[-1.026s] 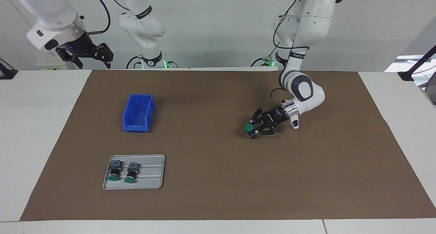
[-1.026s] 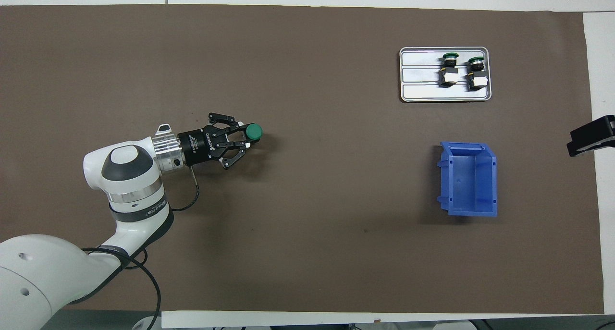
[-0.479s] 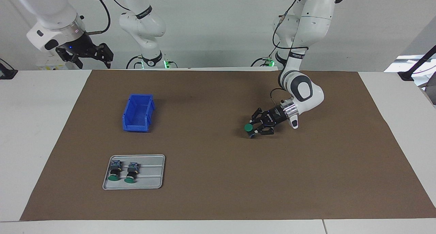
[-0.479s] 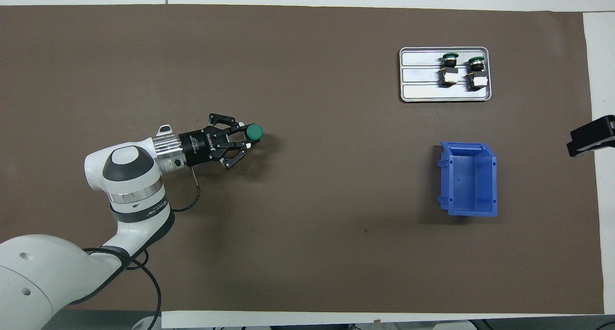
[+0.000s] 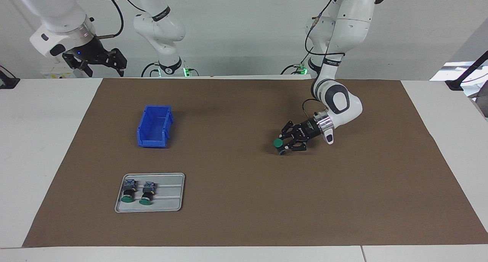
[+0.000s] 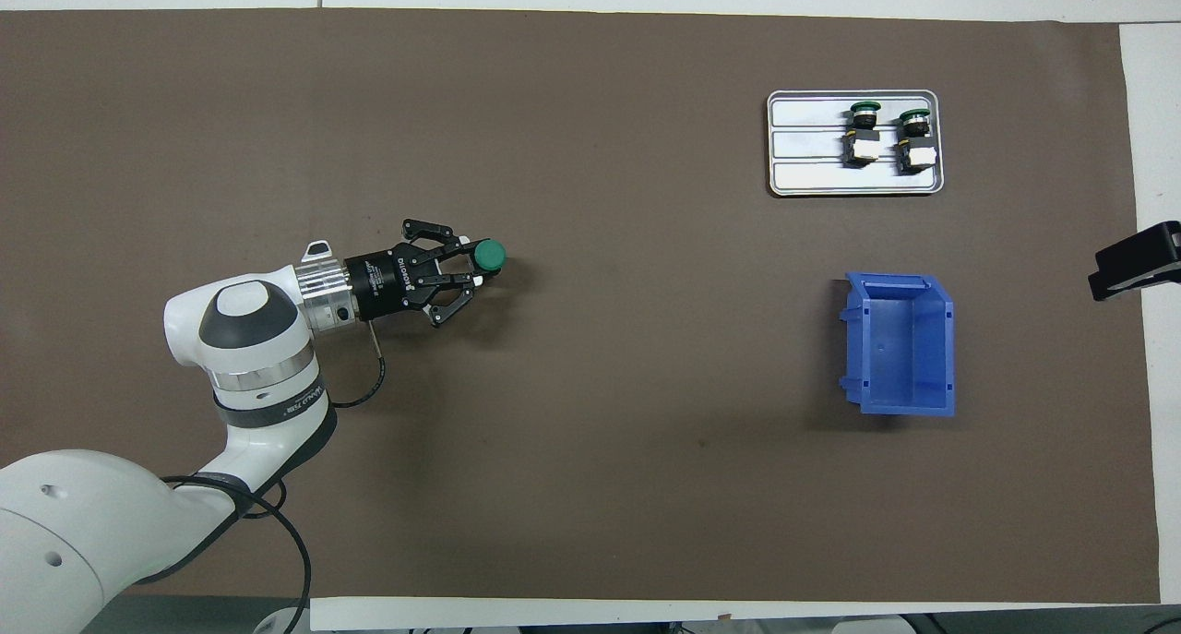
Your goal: Place and press button with both arms
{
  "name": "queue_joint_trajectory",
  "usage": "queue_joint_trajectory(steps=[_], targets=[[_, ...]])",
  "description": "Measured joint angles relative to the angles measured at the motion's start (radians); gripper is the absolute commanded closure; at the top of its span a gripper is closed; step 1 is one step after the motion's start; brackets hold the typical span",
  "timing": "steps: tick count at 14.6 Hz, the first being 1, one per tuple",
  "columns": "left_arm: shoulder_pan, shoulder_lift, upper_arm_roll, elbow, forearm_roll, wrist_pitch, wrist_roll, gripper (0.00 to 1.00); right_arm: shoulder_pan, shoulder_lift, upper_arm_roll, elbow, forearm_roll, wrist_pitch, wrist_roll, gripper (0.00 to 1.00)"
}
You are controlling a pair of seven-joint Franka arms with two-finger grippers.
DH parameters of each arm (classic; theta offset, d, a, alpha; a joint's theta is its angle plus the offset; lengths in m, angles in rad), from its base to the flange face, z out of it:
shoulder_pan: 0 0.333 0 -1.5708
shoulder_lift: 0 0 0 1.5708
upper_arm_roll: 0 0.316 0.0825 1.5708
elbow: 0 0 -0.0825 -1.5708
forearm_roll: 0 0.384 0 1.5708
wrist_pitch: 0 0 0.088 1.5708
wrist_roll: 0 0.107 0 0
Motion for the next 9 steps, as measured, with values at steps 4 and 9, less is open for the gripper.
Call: queue_joint_trajectory(steps=[4,9], targets=[[-0.006,0.001,0.001,0.000,-0.001,0.004,0.000,0.80,0.000,0.000,0.000,0.000,0.000,0.000,0.000,0.01],[-0.003,0.001,0.005,0.000,-0.001,0.006,0.000,0.65,0.000,0.000,0.000,0.000,0.000,0.000,0.000,0.01]])
